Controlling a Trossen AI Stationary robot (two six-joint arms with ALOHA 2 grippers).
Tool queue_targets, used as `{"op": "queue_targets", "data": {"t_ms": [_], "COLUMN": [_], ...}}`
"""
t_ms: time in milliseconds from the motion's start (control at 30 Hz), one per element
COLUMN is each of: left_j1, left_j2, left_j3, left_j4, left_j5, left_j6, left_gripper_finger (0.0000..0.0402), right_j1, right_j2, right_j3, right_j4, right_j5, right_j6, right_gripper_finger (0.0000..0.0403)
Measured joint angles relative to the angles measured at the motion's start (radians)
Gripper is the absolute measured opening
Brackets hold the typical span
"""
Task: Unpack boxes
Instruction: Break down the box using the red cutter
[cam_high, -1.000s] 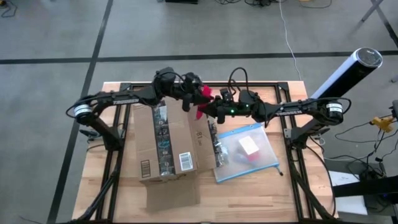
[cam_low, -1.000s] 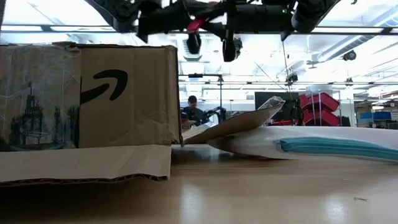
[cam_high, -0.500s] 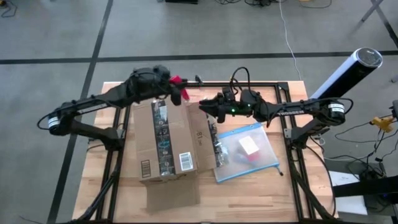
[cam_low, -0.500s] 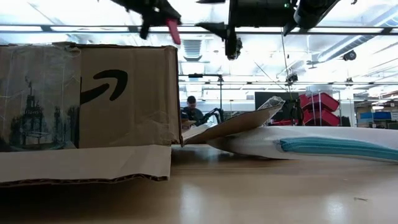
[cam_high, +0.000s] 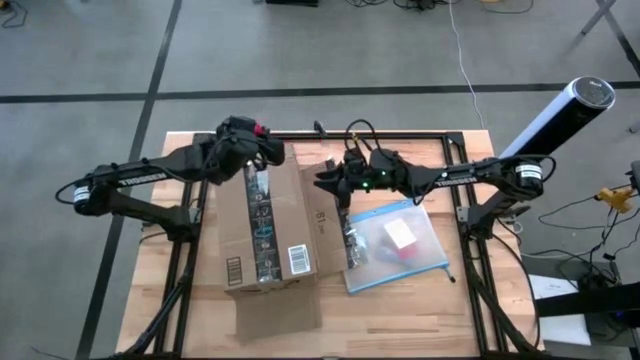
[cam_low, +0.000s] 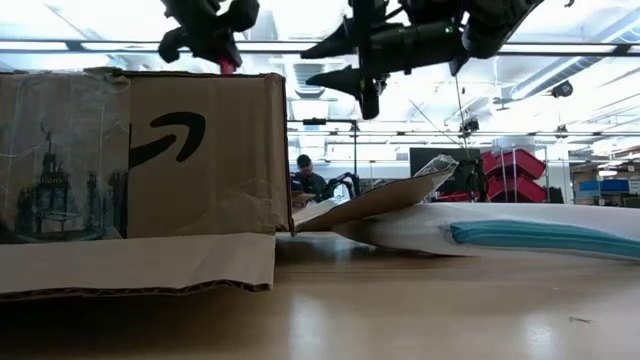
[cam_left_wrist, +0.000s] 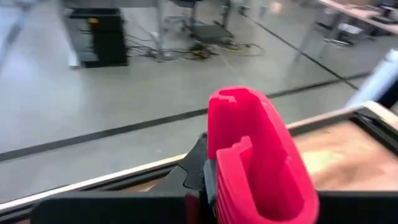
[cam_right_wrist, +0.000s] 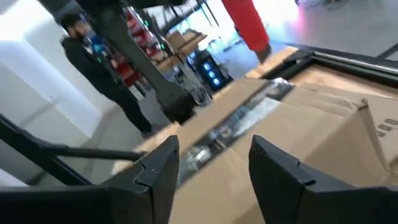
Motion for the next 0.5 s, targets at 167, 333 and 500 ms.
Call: {"op": "queue_targets", "data": {"t_ms": [167,333,500], "left_j1": [0.001,0.001,0.001], "left_j2": [0.003,0.004,0.004], "left_j3": [-0.023,-0.039,-0.04], "left_j4": [-0.047,-0.119,-0.149], "left_j5": [-0.062,-0.129,-0.158], "left_j6": [-0.048,-0.064,-0.074], "left_gripper_finger": [0.0033,0.0033,0.0033], "right_j1": [0.003,0.005,0.005], "right_j2": [0.047,0.116,0.197], "right_j3": [0.104,0.24,0.314], "right_j4": [-0.125,-0.281,-0.318], "right_j5": [-0.061,-0.102,-0.156], "right_j6": [-0.145,-0.255,-0.282], "right_gripper_finger": [0.0053,0.0011,0.0002]}}
